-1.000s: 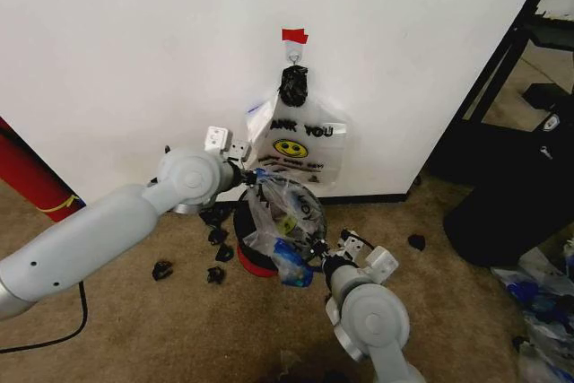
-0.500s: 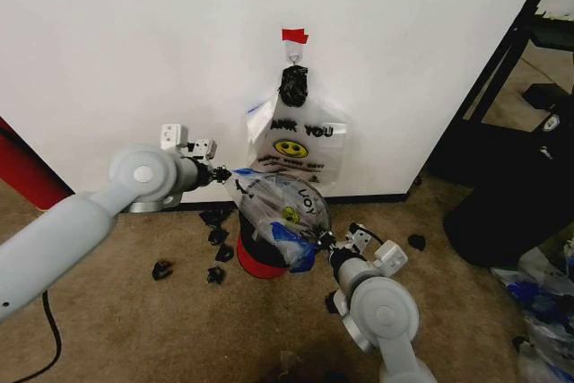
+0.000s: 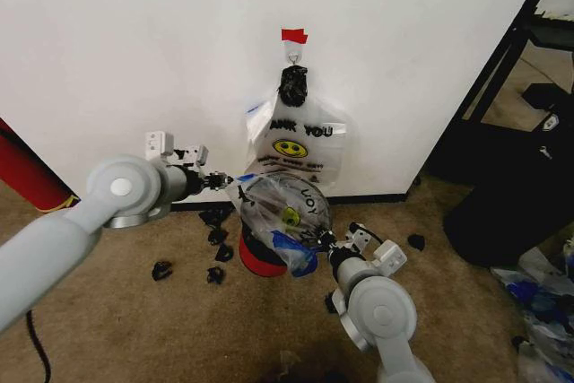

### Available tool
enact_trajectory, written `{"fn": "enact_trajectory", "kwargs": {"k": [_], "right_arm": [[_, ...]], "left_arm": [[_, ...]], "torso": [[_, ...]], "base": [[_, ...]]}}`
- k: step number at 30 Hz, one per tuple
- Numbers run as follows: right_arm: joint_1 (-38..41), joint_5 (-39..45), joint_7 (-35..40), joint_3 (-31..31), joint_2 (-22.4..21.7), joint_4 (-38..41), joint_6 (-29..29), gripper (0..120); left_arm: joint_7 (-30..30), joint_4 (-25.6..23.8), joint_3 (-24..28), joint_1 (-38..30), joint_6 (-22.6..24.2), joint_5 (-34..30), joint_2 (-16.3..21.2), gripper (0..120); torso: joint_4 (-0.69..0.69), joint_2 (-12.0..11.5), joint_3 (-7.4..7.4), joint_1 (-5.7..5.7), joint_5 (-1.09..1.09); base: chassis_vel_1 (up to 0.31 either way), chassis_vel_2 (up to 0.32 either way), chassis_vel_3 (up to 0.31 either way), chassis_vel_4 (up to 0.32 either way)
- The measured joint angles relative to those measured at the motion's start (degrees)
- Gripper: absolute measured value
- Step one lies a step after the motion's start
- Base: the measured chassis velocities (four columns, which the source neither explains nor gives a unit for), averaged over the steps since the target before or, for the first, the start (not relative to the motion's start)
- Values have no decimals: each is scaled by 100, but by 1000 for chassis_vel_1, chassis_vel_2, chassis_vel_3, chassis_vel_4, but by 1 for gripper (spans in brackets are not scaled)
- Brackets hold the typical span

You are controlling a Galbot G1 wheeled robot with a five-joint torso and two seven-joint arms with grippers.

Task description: Pick up the garbage bag from the wall and place it over the trash bin.

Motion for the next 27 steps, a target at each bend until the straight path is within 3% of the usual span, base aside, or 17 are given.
{"fn": "enact_trajectory", "kwargs": {"k": [4,10,12,13,15,18,27], "right_arm": [[57,-59,-10,38,0,-92,179,0],[87,-221,-20,48,0,-149,251,0],[87,-221,-20,48,0,-149,251,0],[83,-264,-21,38,0,-152,252,0],[60,-369,-28,11,0,-156,252,0],[19,-506,-30,-30,0,-160,232,0],[-5,-640,-86,-46,0,-165,221,0]], "left_arm": [[-73,-979,-297,541,-85,306,87,69],[17,-1793,-198,1106,-436,502,-190,90],[17,-1793,-198,1106,-436,502,-190,90],[46,-1839,-160,1140,-479,522,-247,96],[99,-1917,-47,1183,-628,520,-425,100],[-108,-1852,210,1021,-1018,13,-744,100],[-296,-1603,421,1164,-1086,-164,-958,97]], "torso": [[-1,0,0,0,0],[0,0,0,0,1],[0,0,0,0,1],[0,0,0,0,0],[-1,0,0,0,0],[-1,0,0,0,2],[0,0,0,0,0]], "base": [[0,0,0,0],[0,0,0,0],[0,0,0,0],[0,0,0,0],[0,0,0,0],[0,0,0,0],[0,0,0,0]]}}
